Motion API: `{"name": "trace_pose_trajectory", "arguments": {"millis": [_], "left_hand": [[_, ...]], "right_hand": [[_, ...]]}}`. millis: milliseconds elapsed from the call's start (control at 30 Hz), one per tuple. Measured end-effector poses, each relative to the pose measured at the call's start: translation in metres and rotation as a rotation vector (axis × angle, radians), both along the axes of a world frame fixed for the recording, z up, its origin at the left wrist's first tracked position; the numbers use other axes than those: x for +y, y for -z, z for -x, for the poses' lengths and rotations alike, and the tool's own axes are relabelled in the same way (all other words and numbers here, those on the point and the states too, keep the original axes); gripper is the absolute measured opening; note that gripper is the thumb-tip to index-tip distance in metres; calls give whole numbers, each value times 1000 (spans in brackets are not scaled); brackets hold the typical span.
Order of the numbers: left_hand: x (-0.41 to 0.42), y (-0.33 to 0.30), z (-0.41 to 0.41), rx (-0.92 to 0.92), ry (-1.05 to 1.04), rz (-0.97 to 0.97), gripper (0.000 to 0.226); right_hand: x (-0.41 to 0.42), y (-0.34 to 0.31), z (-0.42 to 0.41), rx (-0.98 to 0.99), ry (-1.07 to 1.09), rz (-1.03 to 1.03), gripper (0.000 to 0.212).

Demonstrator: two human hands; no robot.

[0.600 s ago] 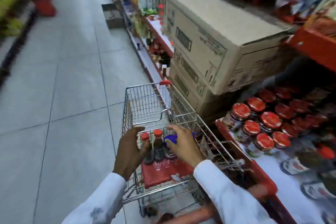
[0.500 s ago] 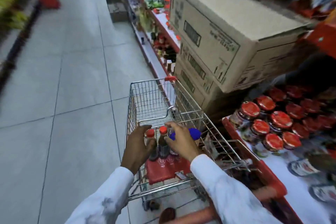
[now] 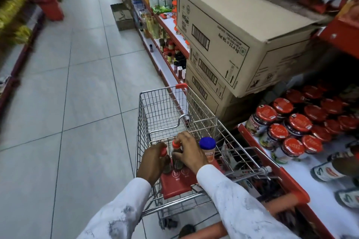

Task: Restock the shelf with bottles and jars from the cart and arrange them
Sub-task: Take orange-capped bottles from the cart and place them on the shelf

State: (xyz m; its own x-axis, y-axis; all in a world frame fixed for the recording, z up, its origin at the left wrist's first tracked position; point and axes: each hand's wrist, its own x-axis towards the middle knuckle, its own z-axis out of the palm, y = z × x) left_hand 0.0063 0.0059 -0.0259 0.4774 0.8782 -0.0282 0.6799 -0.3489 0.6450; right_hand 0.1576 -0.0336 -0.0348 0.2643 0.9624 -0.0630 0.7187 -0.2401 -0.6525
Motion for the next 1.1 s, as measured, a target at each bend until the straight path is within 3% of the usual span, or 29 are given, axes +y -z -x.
{"name": "trace_pose_trajectory", "arguments": {"millis": [233,500,767,900,1100], "left_hand": [[-16,-37,5,-19,-72,-54,19],[-43,-133,-22,-145,-51,-190,39],[-105,-202,-118,-392,213,-167,29],[-131,-194,-181,-485,430,-63,38],[-161,-163,-269,-444,631,0,37]], "right_hand": [[-19,-15,-10,163,109,-55,38],[-94,-128,-55,210,278,-373,40],[-215,-214,-109,65,516,-517,38],[-274,-222,-131,-11,704,-498,37],[-329,-204,-161,-106,948,-363,35]]}}
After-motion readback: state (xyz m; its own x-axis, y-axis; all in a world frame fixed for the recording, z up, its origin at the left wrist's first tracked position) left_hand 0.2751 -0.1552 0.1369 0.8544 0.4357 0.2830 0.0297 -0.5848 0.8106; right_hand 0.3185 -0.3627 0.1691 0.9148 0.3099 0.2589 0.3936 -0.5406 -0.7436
